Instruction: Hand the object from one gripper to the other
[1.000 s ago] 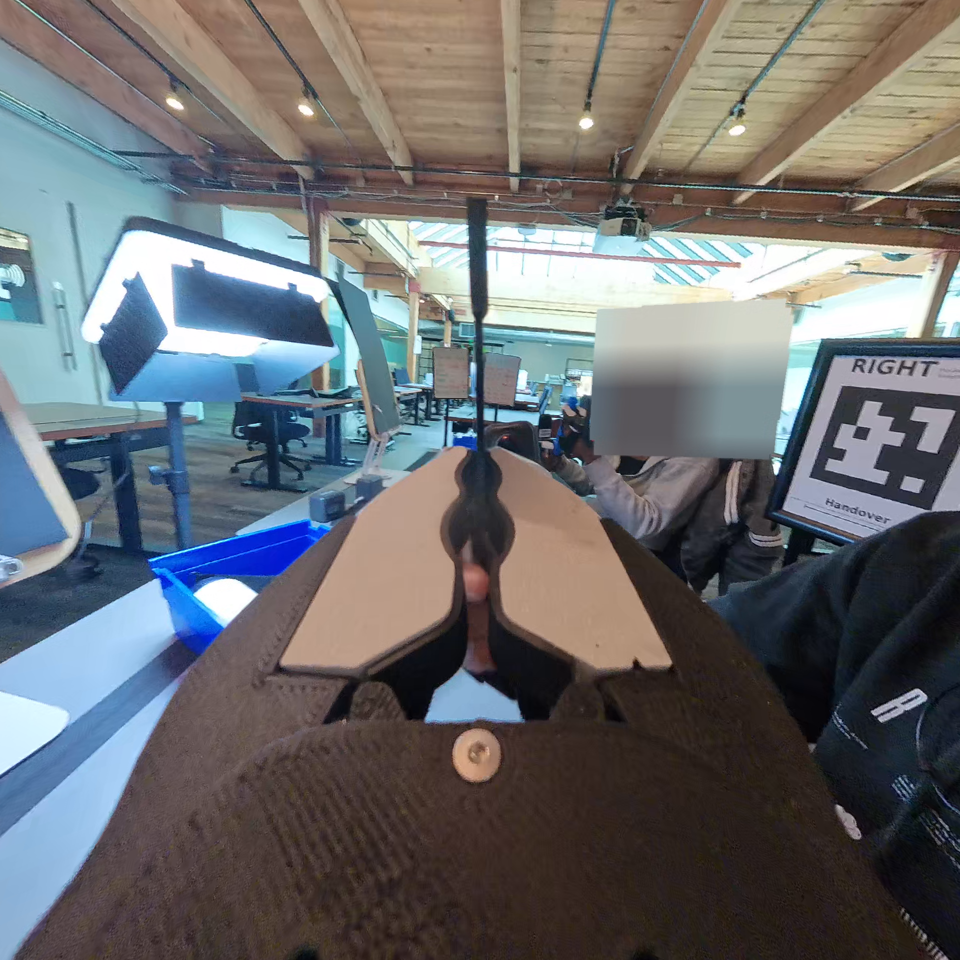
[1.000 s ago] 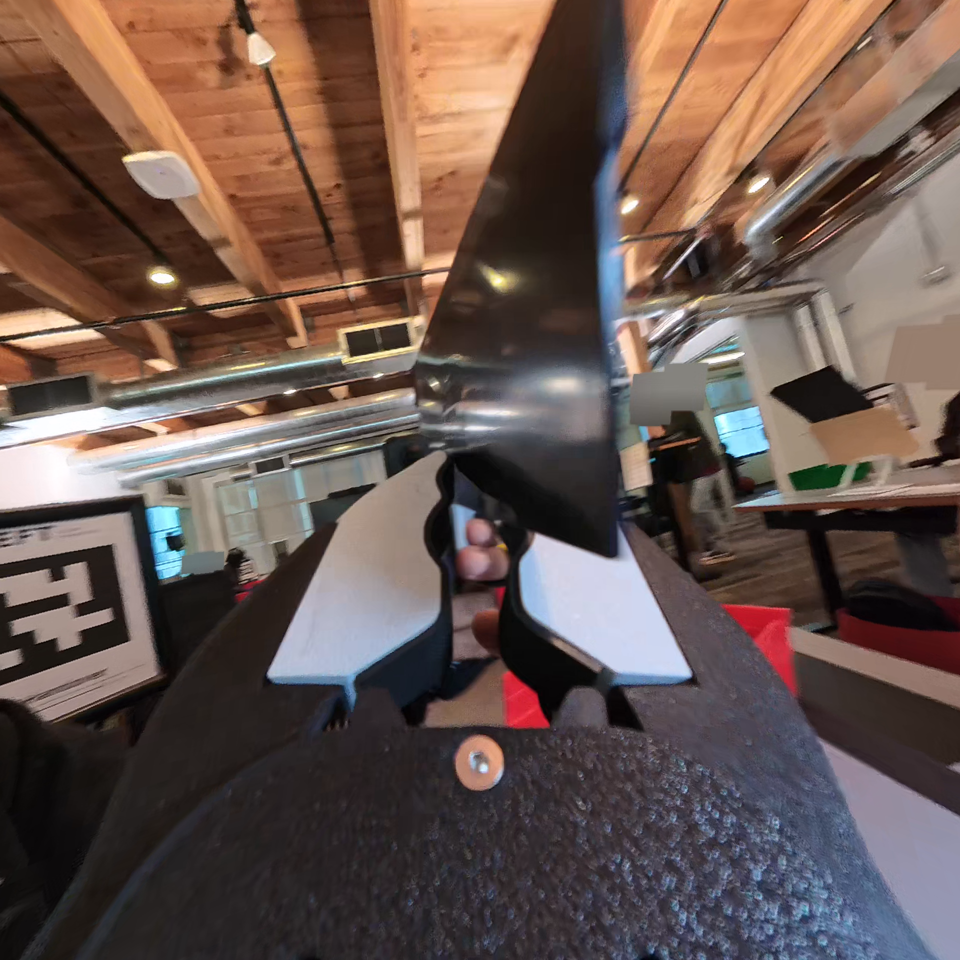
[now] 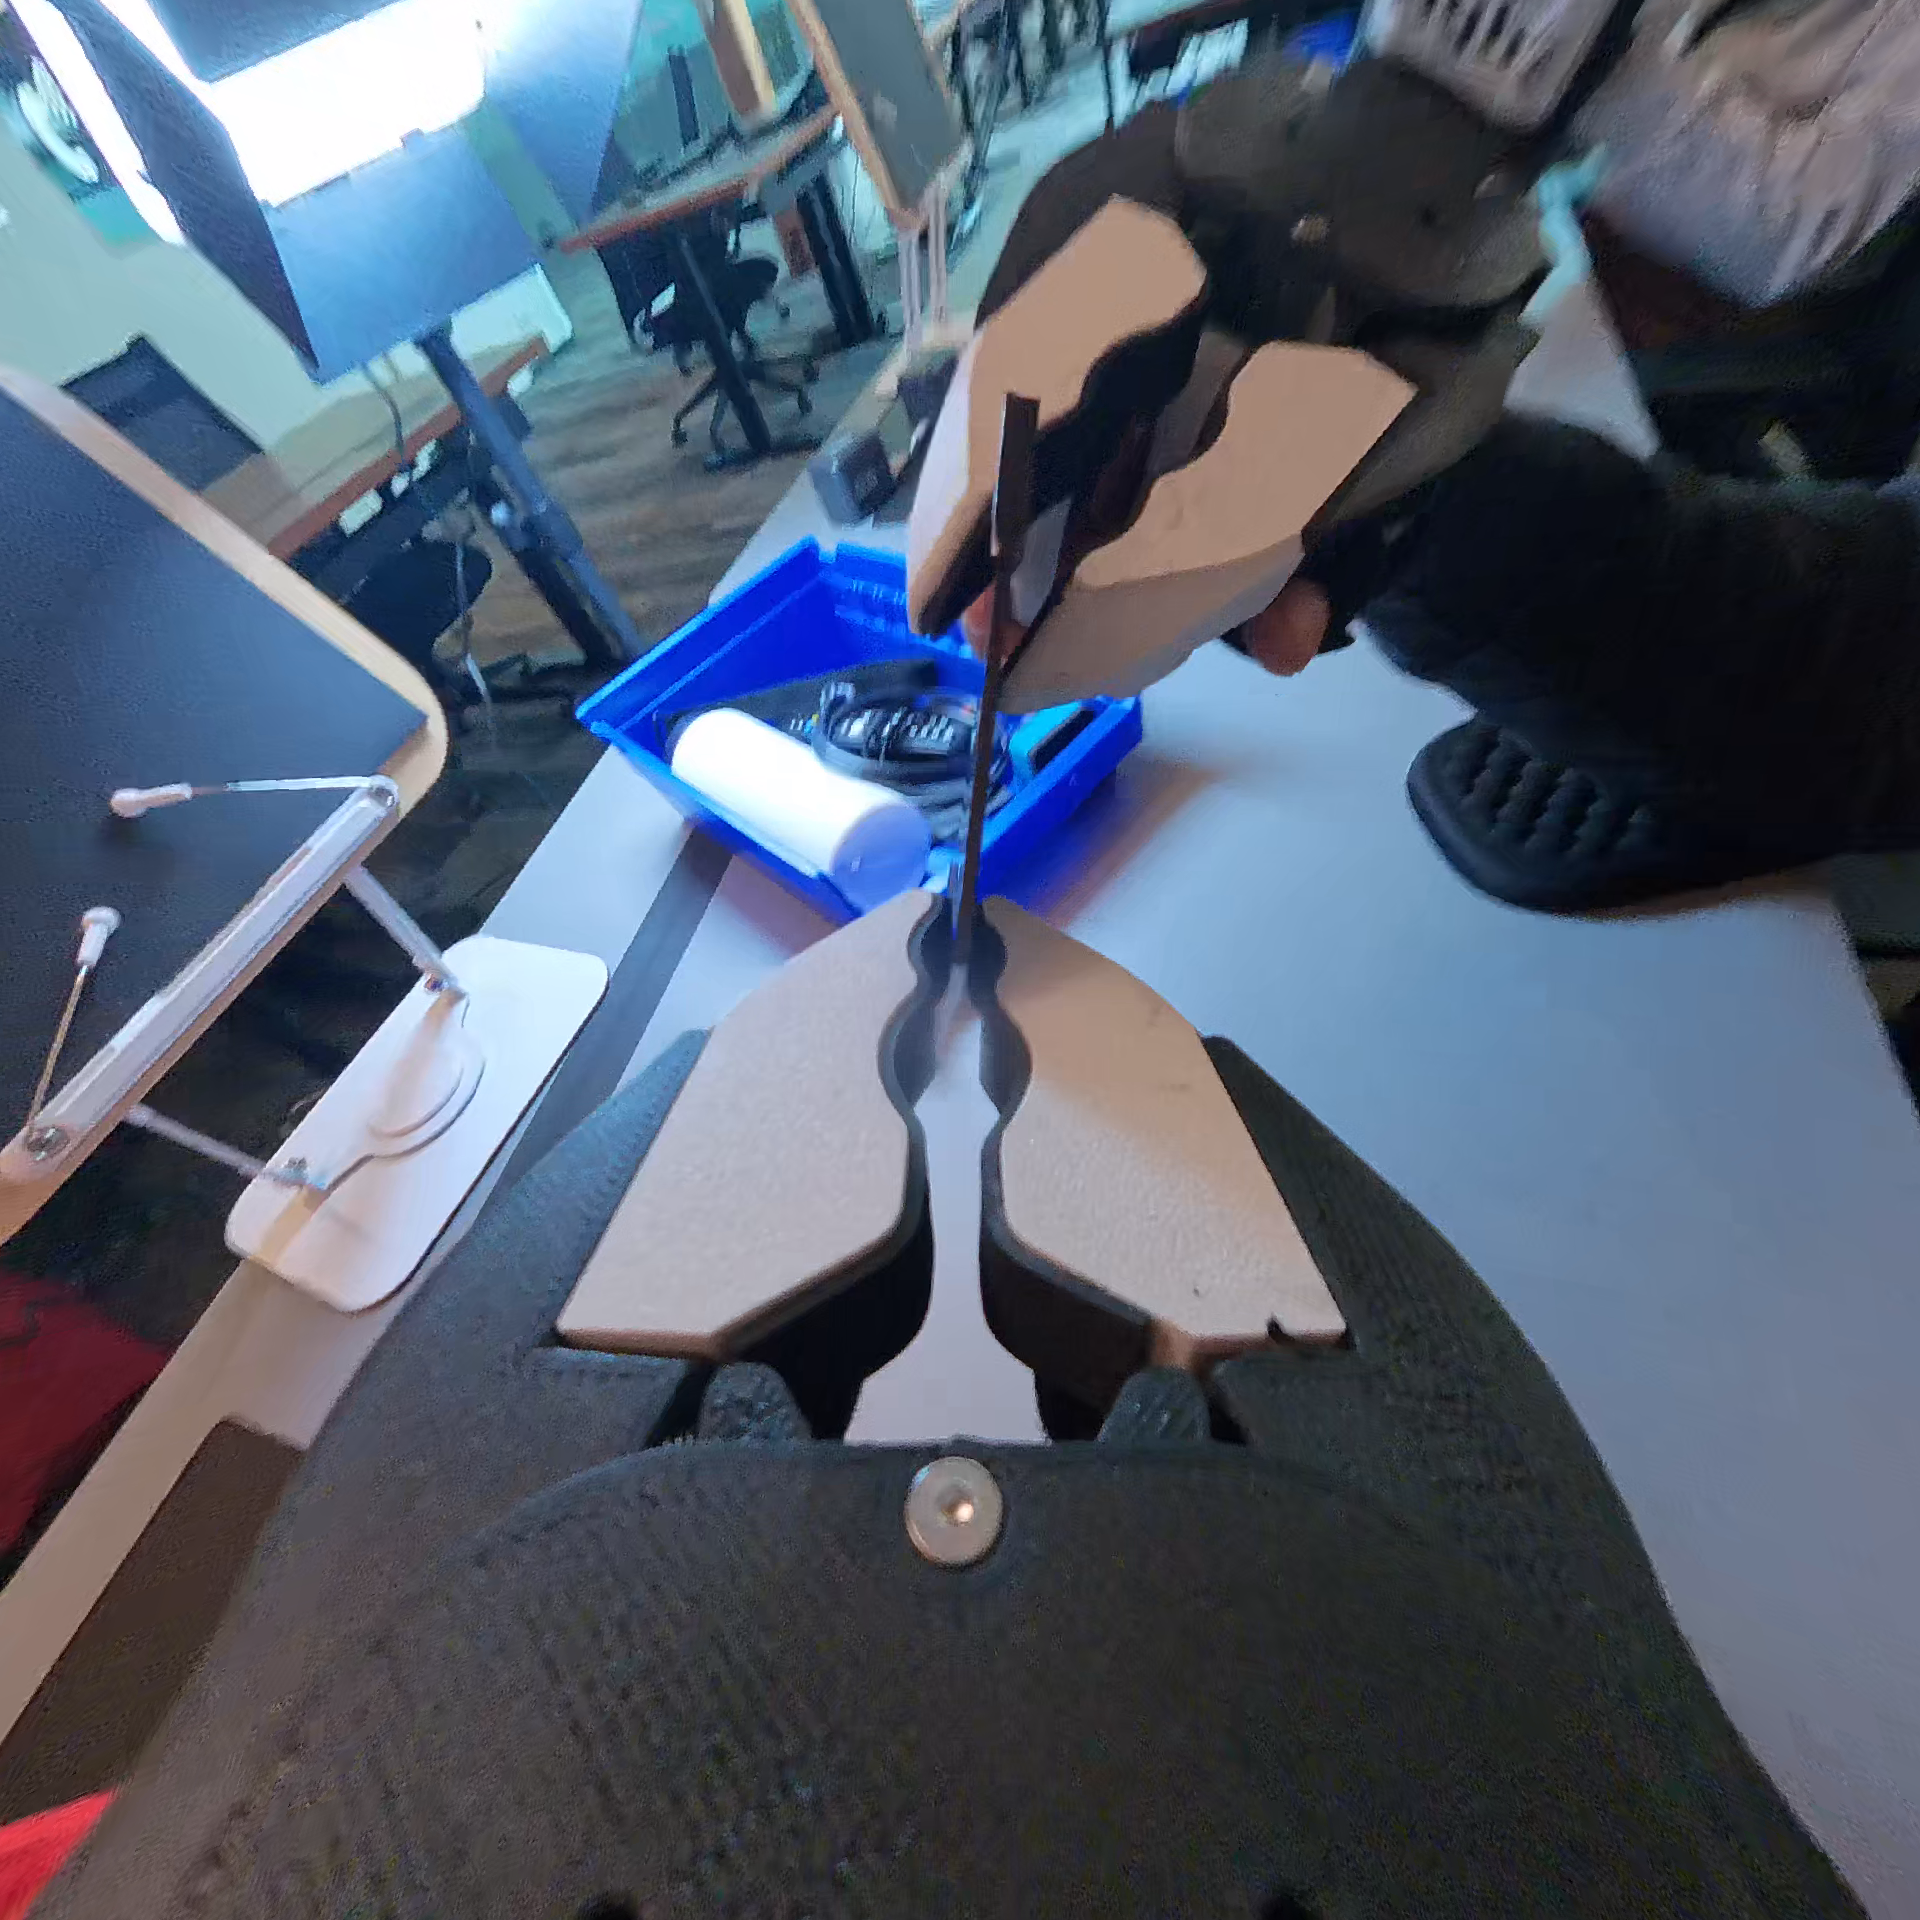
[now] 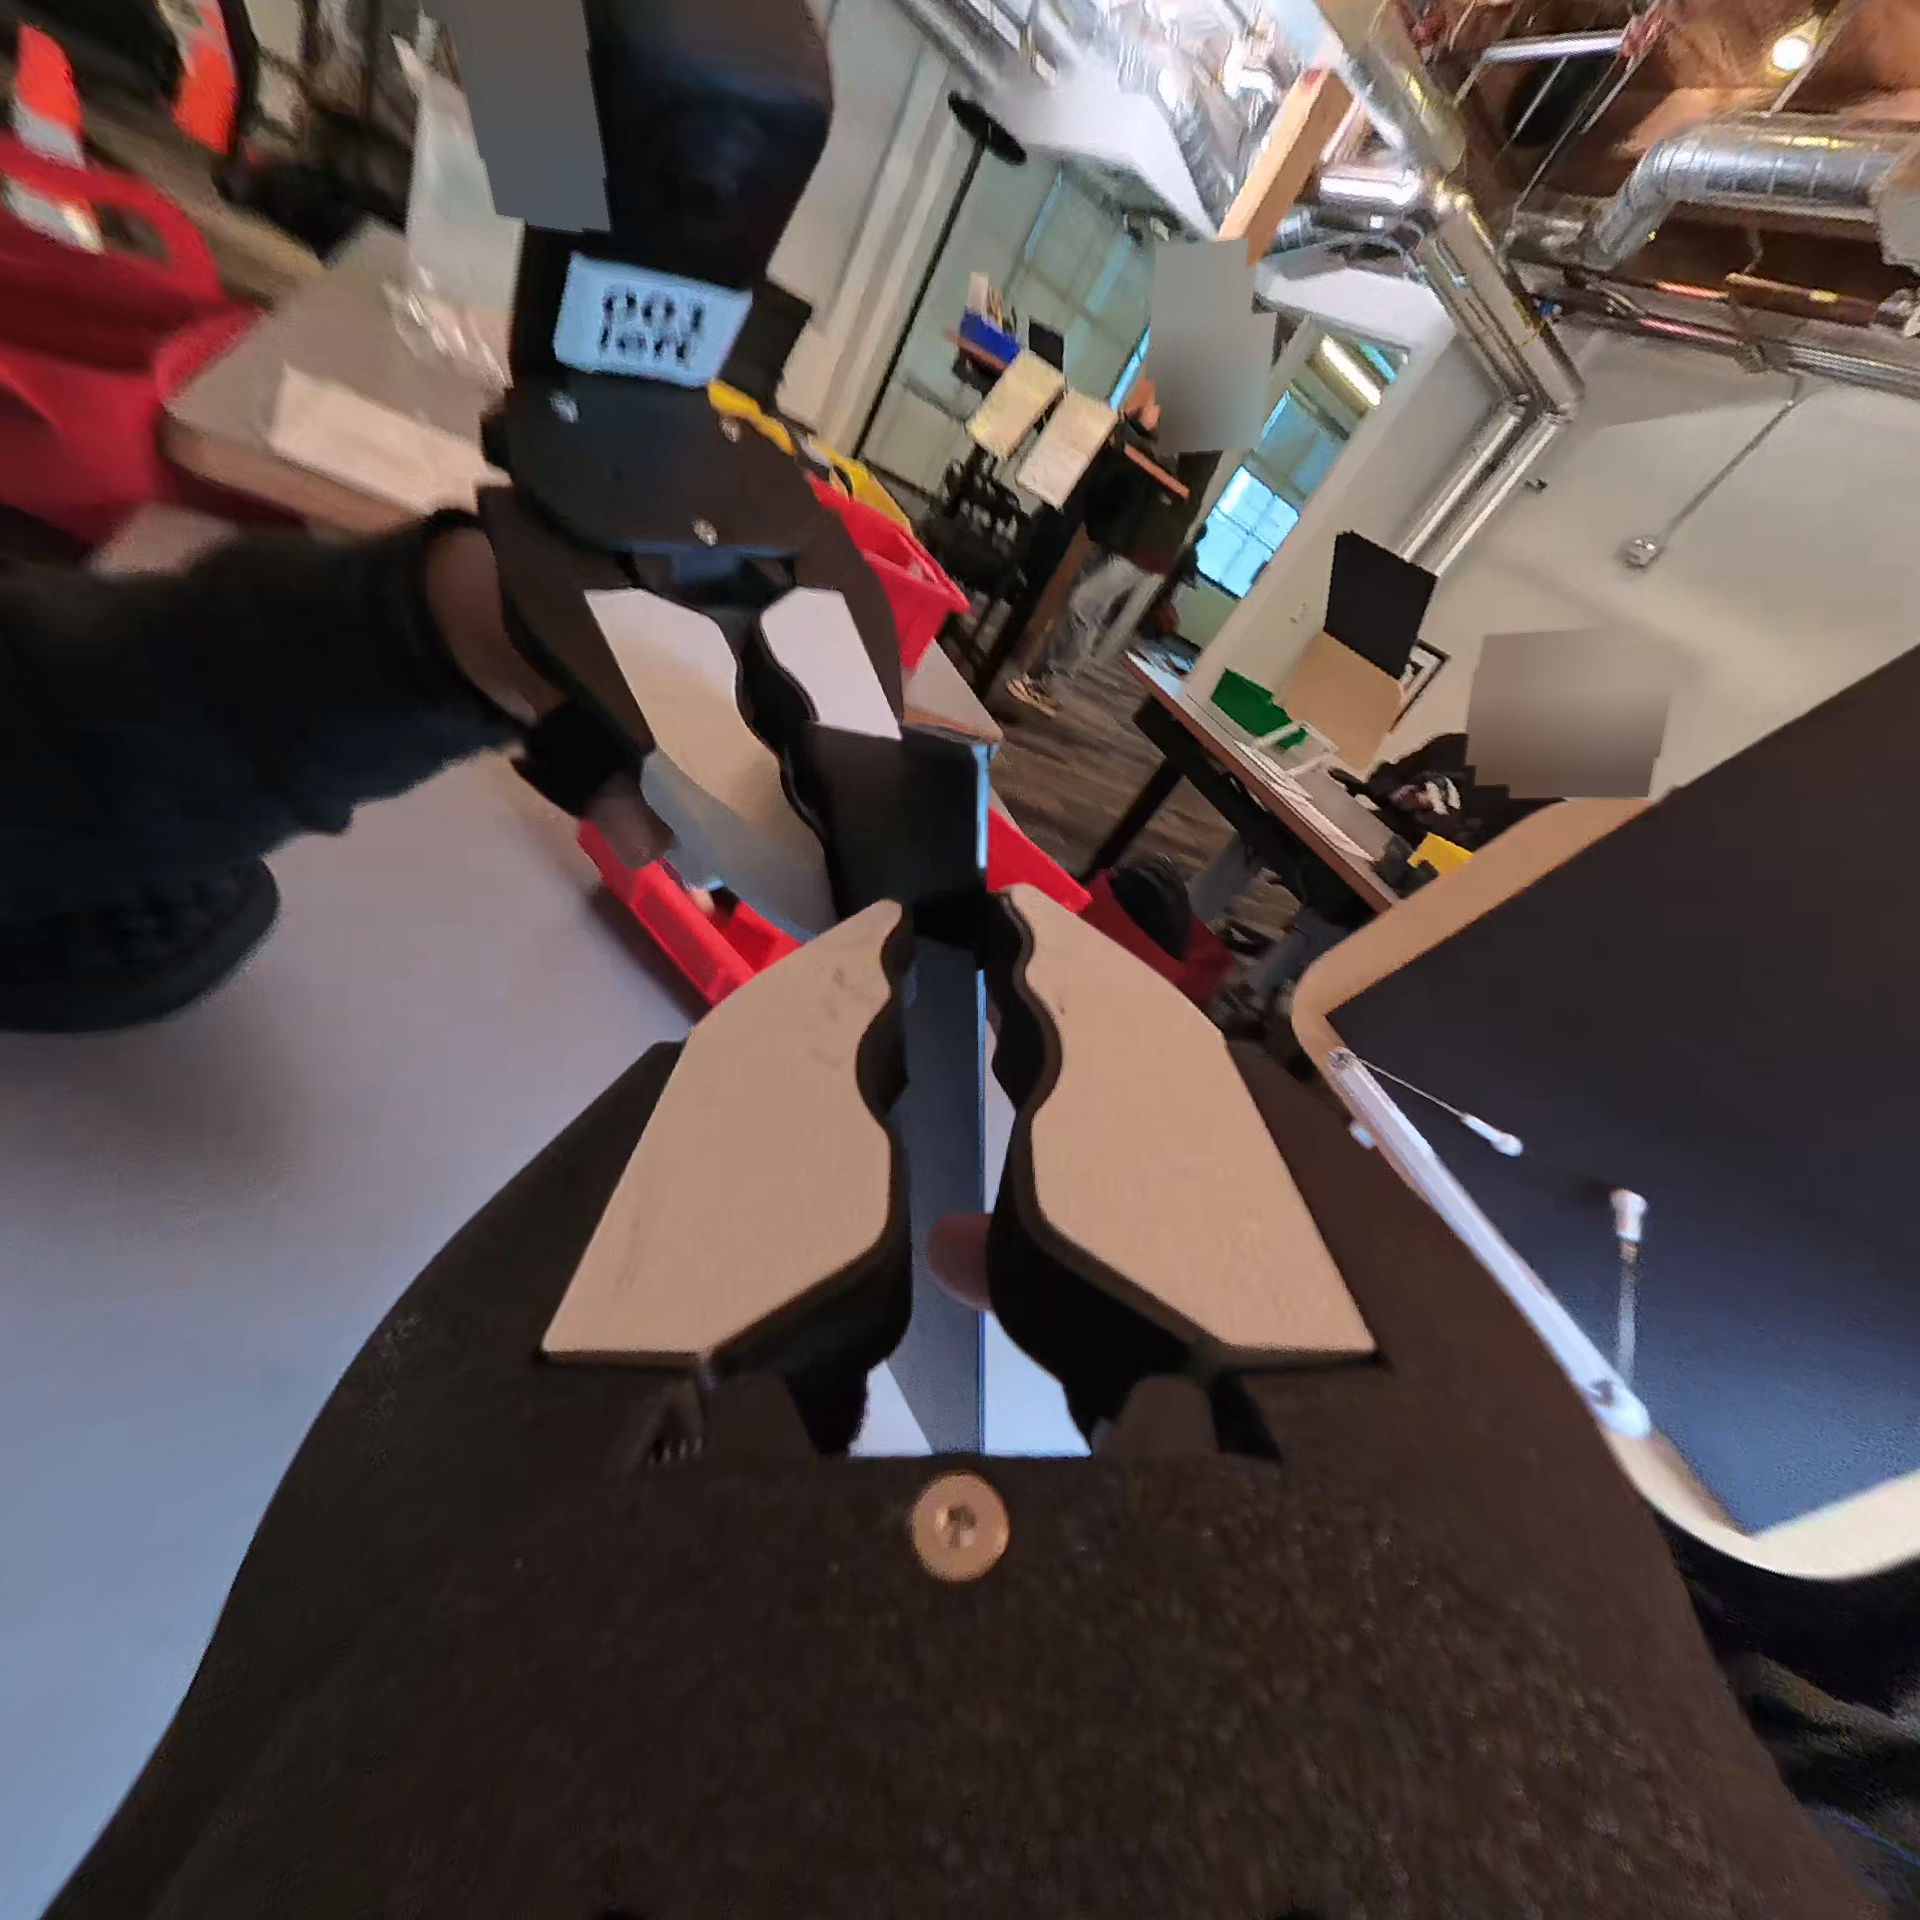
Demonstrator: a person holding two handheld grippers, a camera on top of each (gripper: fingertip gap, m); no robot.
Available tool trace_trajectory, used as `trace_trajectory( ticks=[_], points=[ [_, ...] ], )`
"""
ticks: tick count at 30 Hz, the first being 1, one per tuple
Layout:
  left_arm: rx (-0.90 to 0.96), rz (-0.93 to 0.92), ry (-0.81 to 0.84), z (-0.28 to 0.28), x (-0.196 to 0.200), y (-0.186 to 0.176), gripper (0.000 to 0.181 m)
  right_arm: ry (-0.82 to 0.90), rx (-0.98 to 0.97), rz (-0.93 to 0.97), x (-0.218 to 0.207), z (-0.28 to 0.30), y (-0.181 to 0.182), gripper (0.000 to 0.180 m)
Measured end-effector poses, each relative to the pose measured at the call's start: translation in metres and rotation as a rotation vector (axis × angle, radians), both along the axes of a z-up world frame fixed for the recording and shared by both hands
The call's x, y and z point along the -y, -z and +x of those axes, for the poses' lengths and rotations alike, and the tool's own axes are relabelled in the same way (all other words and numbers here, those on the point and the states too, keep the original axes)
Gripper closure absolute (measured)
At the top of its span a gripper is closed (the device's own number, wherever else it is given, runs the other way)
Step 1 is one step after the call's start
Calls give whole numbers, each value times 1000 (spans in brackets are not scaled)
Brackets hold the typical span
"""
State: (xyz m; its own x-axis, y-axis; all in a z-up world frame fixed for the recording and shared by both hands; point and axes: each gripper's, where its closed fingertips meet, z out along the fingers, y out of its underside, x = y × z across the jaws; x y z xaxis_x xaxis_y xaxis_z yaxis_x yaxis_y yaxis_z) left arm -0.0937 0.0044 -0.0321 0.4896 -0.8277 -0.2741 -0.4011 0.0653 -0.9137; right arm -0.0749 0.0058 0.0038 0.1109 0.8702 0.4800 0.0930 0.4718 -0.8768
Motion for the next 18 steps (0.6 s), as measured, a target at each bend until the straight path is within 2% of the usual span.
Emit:
trace_trajectory(
  ticks=[1,5,12,14,17,18],
  points=[
    [45,12,8,0,1,-7,177,-30,-31,-40,2,2,-5,169],
    [182,45,57,-3,6,-25,172,-177,-144,-226,10,9,-21,176],
    [297,-78,246,17,13,-12,163,-337,-264,-403,12,22,-36,177],
    [317,-85,254,22,11,-10,175,-304,-267,-405,5,23,-36,176],
    [324,-56,119,20,-6,-13,179,-71,-295,-354,-25,24,-35,166],
    [304,-27,50,17,-13,-12,179,17,-290,-332,-35,24,-34,153]
  ],
)
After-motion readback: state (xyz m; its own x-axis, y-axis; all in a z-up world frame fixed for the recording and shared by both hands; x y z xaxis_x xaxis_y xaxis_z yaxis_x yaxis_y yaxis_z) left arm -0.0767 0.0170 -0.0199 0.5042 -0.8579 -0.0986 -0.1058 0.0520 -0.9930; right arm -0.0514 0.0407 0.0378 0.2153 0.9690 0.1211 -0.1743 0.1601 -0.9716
